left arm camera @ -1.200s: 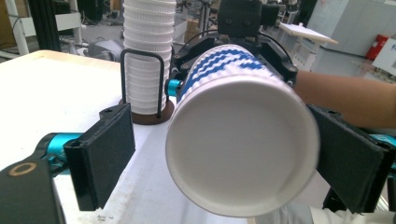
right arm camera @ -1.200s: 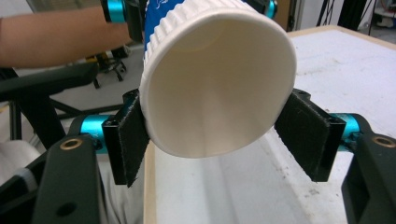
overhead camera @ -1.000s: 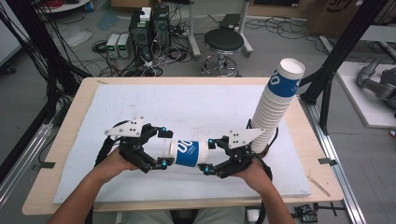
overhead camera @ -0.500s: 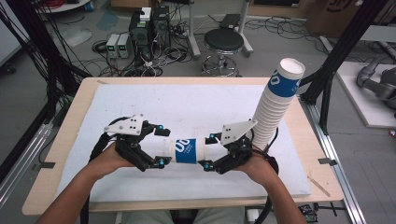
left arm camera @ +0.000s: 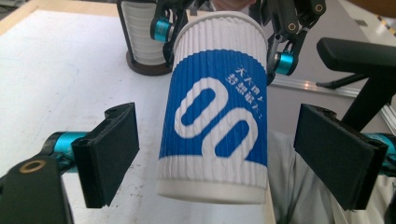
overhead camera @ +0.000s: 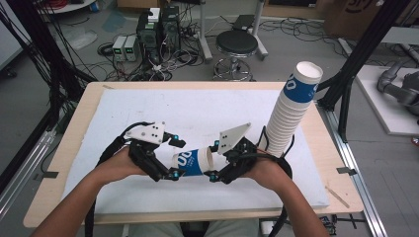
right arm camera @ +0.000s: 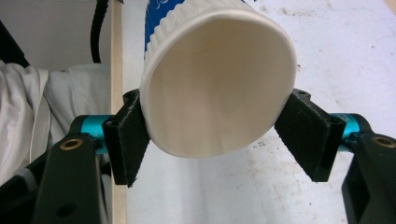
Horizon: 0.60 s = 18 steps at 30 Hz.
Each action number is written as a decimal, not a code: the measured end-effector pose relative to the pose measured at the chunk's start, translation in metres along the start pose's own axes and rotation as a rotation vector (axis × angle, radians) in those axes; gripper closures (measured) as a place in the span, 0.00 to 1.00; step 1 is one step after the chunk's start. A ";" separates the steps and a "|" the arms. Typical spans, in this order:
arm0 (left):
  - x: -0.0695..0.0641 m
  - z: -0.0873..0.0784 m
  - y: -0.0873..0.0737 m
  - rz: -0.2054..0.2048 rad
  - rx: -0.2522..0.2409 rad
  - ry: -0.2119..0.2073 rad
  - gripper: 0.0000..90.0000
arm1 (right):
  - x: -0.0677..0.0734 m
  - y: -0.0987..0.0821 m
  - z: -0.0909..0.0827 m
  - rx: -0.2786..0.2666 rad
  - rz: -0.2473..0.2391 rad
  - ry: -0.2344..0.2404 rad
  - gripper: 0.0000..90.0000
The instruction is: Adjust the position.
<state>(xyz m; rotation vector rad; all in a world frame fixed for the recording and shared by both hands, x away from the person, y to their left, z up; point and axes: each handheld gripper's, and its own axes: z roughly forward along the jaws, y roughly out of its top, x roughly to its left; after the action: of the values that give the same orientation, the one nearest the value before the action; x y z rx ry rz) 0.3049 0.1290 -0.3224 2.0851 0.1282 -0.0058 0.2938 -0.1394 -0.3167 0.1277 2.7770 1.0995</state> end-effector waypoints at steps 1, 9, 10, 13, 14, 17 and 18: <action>0.000 0.001 0.001 0.003 0.008 -0.001 0.17 | 0.000 0.001 0.001 0.006 -0.005 0.003 0.32; 0.001 0.010 0.008 0.025 0.086 -0.027 0.19 | 0.001 0.008 0.005 0.061 -0.026 0.012 0.32; 0.001 0.012 0.008 0.029 0.095 -0.029 0.20 | 0.001 0.009 0.005 0.068 -0.031 0.015 0.32; 0.001 0.016 0.009 0.034 0.134 -0.035 0.21 | 0.002 0.011 0.006 0.085 -0.034 0.018 0.32; 0.001 0.017 0.009 0.038 0.146 -0.038 0.22 | 0.002 0.012 0.007 0.091 -0.038 0.018 0.32; 0.002 0.020 0.010 0.035 0.173 -0.041 0.22 | 0.003 0.014 0.007 0.113 -0.042 0.017 0.32; 0.002 0.020 0.010 0.041 0.187 -0.047 0.23 | 0.003 0.015 0.007 0.118 -0.049 0.020 0.32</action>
<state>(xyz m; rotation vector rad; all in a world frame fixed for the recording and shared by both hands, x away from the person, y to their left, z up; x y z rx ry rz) 0.3087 0.1064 -0.3235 2.2720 0.0584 -0.0432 0.2926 -0.1230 -0.3119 0.0612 2.8464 0.9315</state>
